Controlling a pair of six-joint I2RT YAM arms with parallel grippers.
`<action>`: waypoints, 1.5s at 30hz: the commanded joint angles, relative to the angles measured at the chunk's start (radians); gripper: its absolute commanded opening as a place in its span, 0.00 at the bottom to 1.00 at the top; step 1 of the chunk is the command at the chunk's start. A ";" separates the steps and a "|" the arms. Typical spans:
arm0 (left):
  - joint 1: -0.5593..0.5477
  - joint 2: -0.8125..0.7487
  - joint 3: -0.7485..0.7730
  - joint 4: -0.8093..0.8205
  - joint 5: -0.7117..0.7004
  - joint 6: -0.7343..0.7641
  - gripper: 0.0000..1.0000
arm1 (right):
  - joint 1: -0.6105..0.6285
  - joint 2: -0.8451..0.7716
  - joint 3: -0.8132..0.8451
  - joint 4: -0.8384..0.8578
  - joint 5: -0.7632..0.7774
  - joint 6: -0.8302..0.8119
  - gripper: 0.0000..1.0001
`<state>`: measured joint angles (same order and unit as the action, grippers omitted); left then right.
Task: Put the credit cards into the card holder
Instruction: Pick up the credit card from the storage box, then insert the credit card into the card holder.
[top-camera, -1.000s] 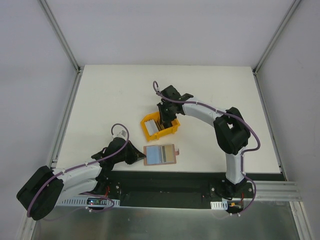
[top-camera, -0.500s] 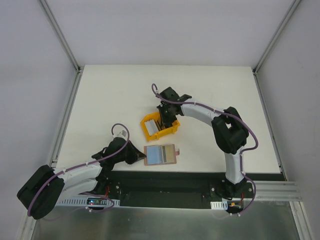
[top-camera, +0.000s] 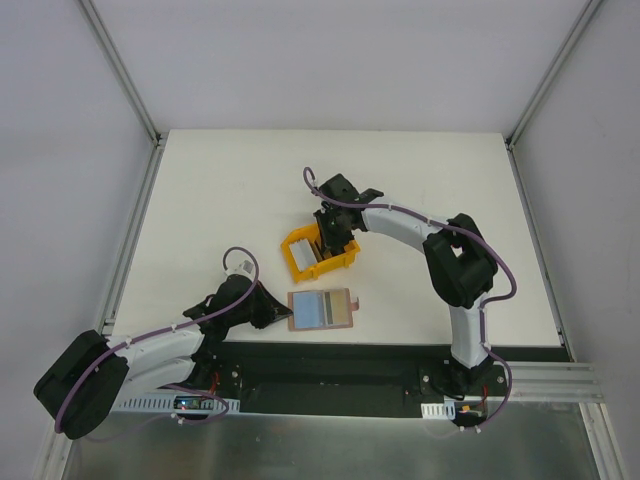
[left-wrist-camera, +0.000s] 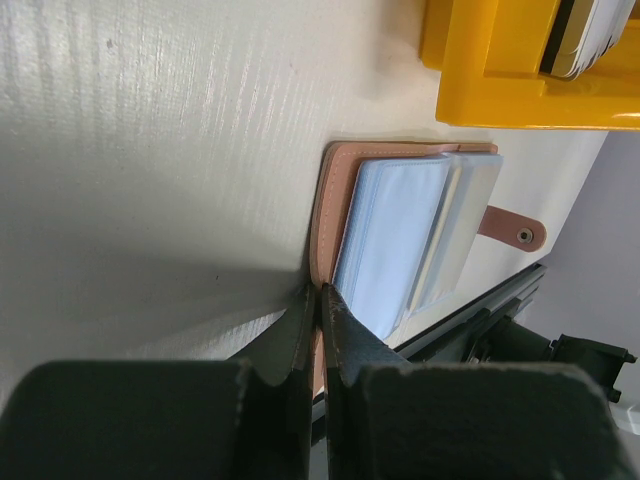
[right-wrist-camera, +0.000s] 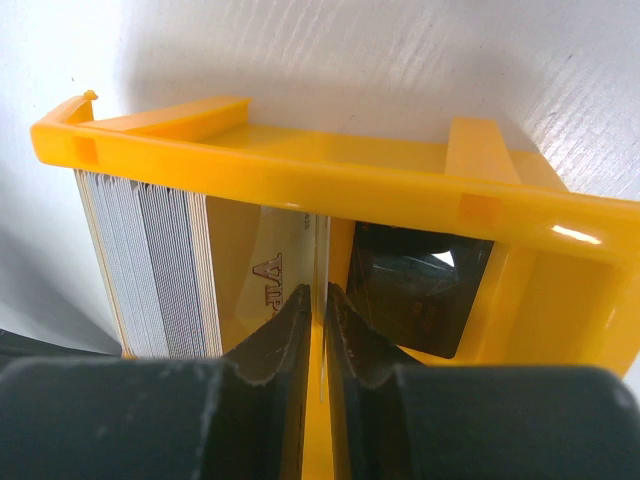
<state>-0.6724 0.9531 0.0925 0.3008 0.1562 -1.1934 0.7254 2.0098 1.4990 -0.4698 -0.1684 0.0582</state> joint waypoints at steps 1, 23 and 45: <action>0.005 0.001 -0.023 -0.065 -0.007 0.006 0.00 | 0.003 -0.029 0.021 -0.020 0.010 -0.006 0.14; 0.005 0.001 -0.023 -0.066 -0.006 0.011 0.00 | -0.007 -0.242 -0.008 0.010 0.058 -0.003 0.01; 0.005 -0.045 -0.063 -0.068 -0.017 -0.026 0.00 | 0.176 -0.746 -0.834 0.624 -0.017 0.540 0.00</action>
<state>-0.6724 0.9134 0.0715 0.2924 0.1558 -1.2079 0.8307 1.2892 0.7677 -0.0830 -0.2134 0.4156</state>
